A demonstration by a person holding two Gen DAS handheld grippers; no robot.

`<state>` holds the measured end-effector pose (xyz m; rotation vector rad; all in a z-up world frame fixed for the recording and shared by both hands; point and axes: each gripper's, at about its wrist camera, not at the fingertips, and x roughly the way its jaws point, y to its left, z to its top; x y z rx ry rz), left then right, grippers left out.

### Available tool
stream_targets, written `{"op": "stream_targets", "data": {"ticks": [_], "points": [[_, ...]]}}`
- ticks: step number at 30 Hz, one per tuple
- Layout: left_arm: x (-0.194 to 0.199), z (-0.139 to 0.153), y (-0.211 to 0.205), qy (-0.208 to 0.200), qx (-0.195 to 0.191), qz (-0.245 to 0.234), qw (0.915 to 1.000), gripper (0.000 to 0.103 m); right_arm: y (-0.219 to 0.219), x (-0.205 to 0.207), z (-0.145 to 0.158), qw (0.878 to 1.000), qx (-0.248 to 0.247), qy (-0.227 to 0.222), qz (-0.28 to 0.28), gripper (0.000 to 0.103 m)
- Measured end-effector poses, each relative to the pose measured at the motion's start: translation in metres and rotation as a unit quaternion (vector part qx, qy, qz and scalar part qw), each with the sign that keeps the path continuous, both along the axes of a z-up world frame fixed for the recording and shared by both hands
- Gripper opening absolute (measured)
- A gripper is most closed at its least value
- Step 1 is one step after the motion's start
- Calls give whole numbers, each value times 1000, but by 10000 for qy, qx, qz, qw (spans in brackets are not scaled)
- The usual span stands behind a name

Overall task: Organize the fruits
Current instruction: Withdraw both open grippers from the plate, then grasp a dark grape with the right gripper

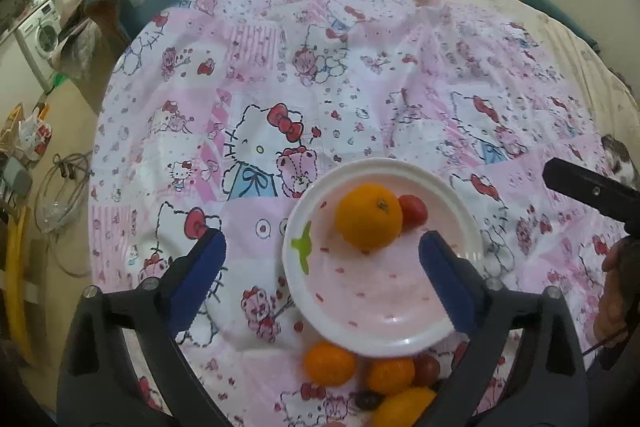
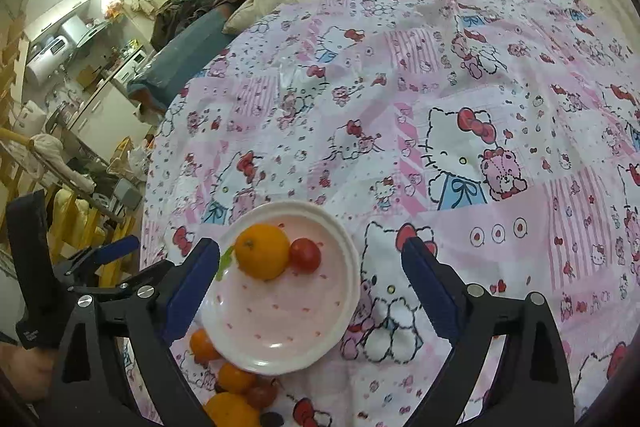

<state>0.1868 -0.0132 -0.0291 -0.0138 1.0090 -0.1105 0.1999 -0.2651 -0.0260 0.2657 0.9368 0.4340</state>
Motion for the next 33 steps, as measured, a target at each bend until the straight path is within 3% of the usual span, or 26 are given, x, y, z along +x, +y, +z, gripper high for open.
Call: {"op": "stream_targets", "data": {"ticks": [12,17,25,33], "points": [[-52,29,29,-102,-671,343,9971,103,-4,-65,10,9998,139,14,-145,95],[-73,32,33,-170,-608,494,9968,103,-13,-88,6,9982,494,166,-296,95],[-99,26,36,-215,-553,494,9970,103,-11,-108,-5,9976,479,354,-351,95],[-100,18,39,-134,-330,658,9972,103,-5,-109,-19,9971,357,560,-380,95]]}}
